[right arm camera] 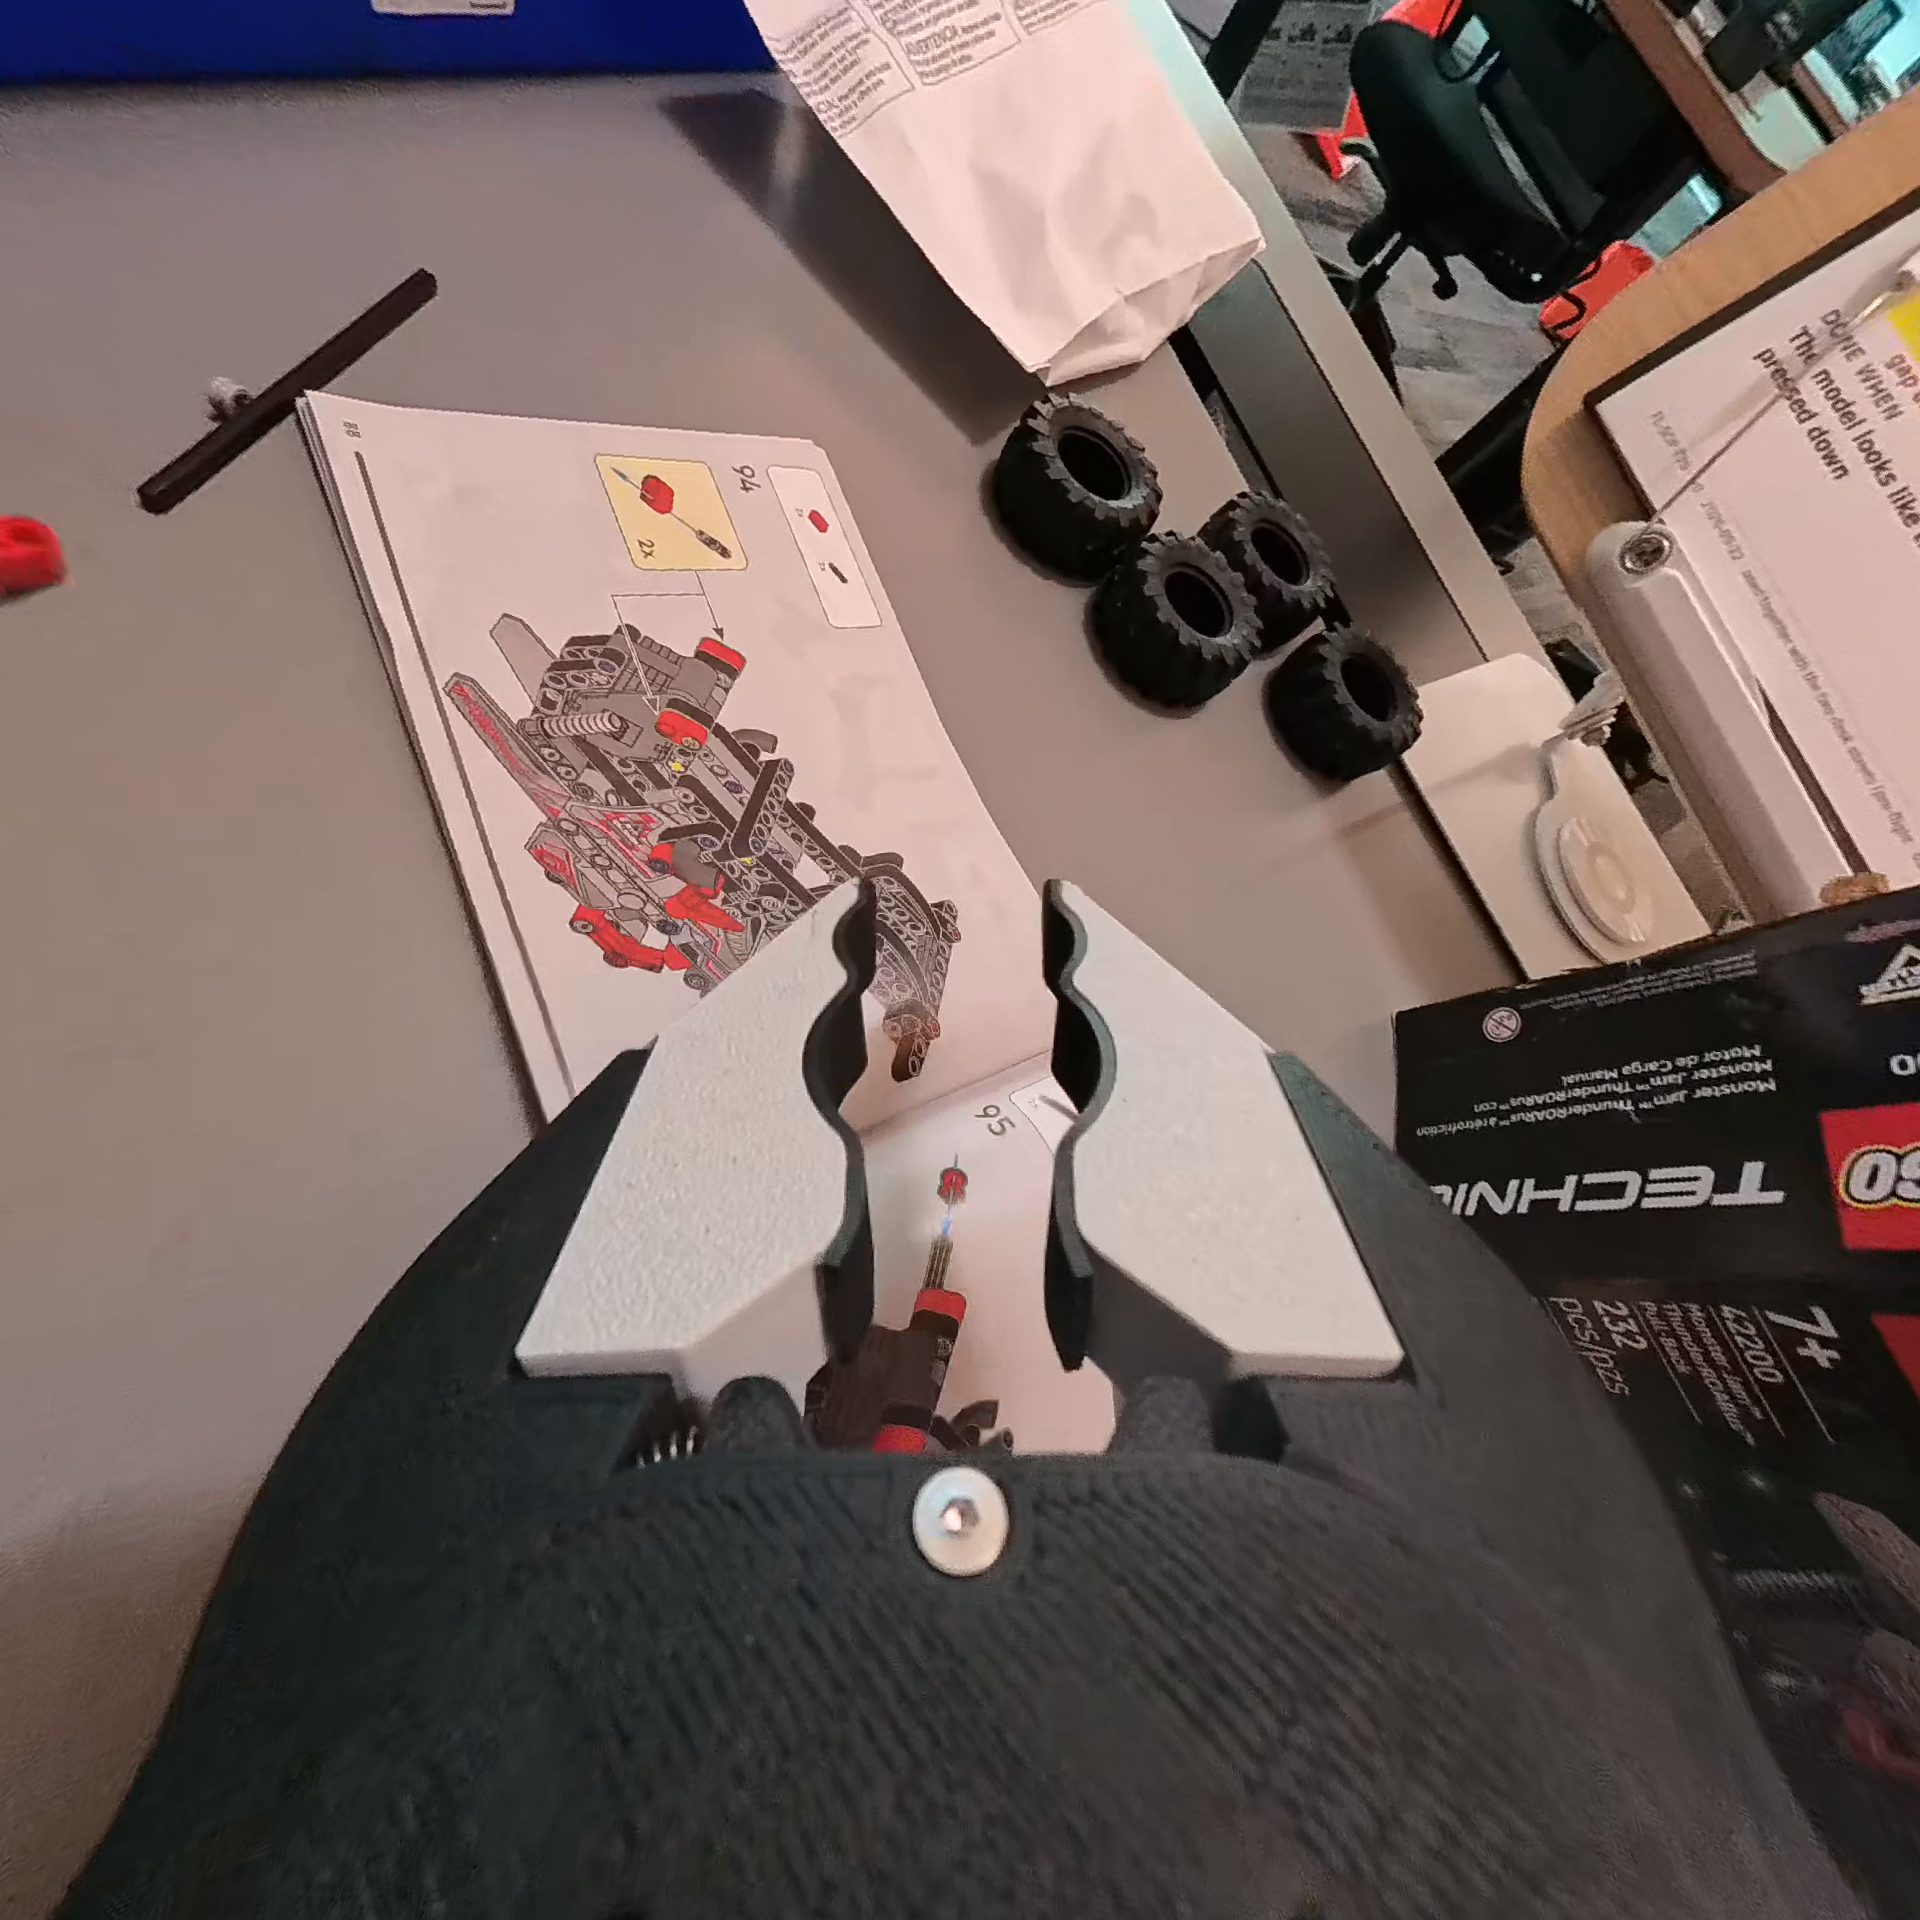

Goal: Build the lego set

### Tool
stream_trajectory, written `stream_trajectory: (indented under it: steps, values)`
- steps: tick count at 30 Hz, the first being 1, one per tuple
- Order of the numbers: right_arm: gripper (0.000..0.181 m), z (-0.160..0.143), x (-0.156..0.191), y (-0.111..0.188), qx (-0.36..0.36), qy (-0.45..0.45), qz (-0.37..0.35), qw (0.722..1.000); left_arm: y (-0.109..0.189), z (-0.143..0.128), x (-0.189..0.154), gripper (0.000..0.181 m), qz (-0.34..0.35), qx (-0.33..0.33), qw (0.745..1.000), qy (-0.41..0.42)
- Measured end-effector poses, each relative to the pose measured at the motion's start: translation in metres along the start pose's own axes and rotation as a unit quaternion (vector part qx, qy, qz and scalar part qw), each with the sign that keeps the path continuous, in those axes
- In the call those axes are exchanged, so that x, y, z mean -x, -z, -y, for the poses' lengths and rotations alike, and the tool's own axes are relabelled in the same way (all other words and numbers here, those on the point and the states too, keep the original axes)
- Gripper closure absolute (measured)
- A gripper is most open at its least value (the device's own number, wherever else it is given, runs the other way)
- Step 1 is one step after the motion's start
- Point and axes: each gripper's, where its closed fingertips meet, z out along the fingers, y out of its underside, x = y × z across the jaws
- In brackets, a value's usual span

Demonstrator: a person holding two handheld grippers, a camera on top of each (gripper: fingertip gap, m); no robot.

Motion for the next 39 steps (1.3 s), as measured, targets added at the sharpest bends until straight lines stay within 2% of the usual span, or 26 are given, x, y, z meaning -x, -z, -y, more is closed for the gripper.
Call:
stream_trajectory:
  steps: [1,2,5,7,9,11,15,17,20,22,23,26,27,31,34,36,37,39]
  values:
    - [0.15,0.002,0.0,0.001,-0.003,0.001,-0.001,1.0,0.005,-0.003,0.029,0.153,0.048,0.018,0.999,0.012]
    - [0.15,0.005,0.002,0.001,-0.006,0.001,0.0,1.0,0.007,-0.01,0.048,0.146,0.067,0.06,0.996,0.01]
    - [0.15,0.016,0.005,0.001,-0.015,0.009,0.001,1.0,-0.002,-0.02,0.088,0.147,0.082,0.113,0.99,0.015]
    - [0.149,0.023,0.008,0.003,-0.018,0.014,0.003,1.0,-0.016,-0.043,0.093,0.147,0.047,0.192,0.979,0.041]
    - [0.147,0.029,0.014,0.004,-0.021,0.01,0.019,1.0,-0.023,-0.075,0.097,0.146,0.039,0.302,0.952,0.043]
    - [0.146,0.034,0.022,0.004,-0.029,0.007,0.036,0.999,-0.029,-0.093,0.106,0.151,0.053,0.357,0.932,0.024]
    - [0.145,0.032,0.025,0.001,-0.022,0.015,0.037,0.999,-0.031,-0.086,0.132,0.15,0.109,0.32,0.94,0.04]
    - [0.145,0.031,0.026,0.002,-0.021,0.013,0.04,0.999,-0.022,-0.069,0.141,0.151,0.124,0.26,0.955,0.07]
    - [0.145,0.032,0.025,0.001,-0.029,0.004,0.045,0.999,-0.011,-0.053,0.142,0.145,0.098,0.209,0.968,0.104]
    - [0.145,0.034,0.024,-0.001,-0.034,0.002,0.045,0.998,-0.006,-0.054,0.138,0.135,0.077,0.223,0.965,0.111]
    - [0.145,0.034,0.023,-0.002,-0.036,0.003,0.045,0.998,-0.002,-0.052,0.143,0.13,0.096,0.221,0.965,0.107]
    - [0.145,0.036,0.023,-0.008,-0.04,-0.001,0.045,0.998,0.02,-0.045,0.169,0.135,0.2,0.215,0.952,0.089]
    - [0.145,0.037,0.024,-0.008,-0.043,-0.002,0.046,0.998,0.021,-0.044,0.167,0.135,0.204,0.217,0.95,0.09]
    - [0.145,0.038,0.027,-0.013,-0.046,-0.001,0.052,0.998,-0.005,-0.063,0.134,0.125,0.117,0.271,0.953,0.073]
    - [0.145,0.037,0.029,-0.015,-0.045,0.003,0.054,0.997,-0.023,-0.081,0.146,0.129,0.15,0.31,0.938,0.028]
    - [0.145,0.036,0.029,-0.016,-0.045,0.003,0.054,0.997,-0.027,-0.098,0.15,0.135,0.146,0.35,0.924,0.047]
    - [0.145,0.034,0.028,-0.015,-0.044,0.003,0.054,0.998,-0.032,-0.091,0.149,0.149,0.132,0.325,0.934,0.07]
    - [0.145,0.03,0.026,-0.014,-0.041,0.001,0.05,0.998,-0.027,-0.082,0.152,0.15,0.129,0.305,0.939,0.088]
